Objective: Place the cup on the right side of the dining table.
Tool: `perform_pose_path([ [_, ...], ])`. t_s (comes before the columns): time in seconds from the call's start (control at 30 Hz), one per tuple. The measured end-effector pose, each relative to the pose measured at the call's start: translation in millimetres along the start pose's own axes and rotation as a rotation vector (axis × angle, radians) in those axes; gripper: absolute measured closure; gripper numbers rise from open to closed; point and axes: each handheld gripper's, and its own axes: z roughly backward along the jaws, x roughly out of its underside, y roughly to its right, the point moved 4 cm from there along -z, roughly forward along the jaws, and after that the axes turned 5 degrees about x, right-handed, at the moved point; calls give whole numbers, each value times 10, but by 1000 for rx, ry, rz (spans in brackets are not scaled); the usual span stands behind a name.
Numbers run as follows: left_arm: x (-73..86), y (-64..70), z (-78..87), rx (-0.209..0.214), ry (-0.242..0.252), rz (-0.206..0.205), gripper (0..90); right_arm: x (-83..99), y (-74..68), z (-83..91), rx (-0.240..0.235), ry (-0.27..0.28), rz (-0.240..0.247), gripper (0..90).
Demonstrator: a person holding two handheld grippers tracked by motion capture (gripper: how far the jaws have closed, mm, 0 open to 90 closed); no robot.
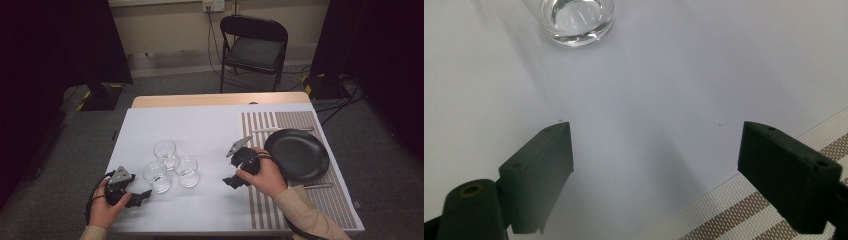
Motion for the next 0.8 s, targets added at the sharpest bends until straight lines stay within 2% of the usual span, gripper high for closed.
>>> perform_pose_path([
  [0.8,0,0,-1,1,0,-1,87,-217,-5,68,-11,14,7,137],
])
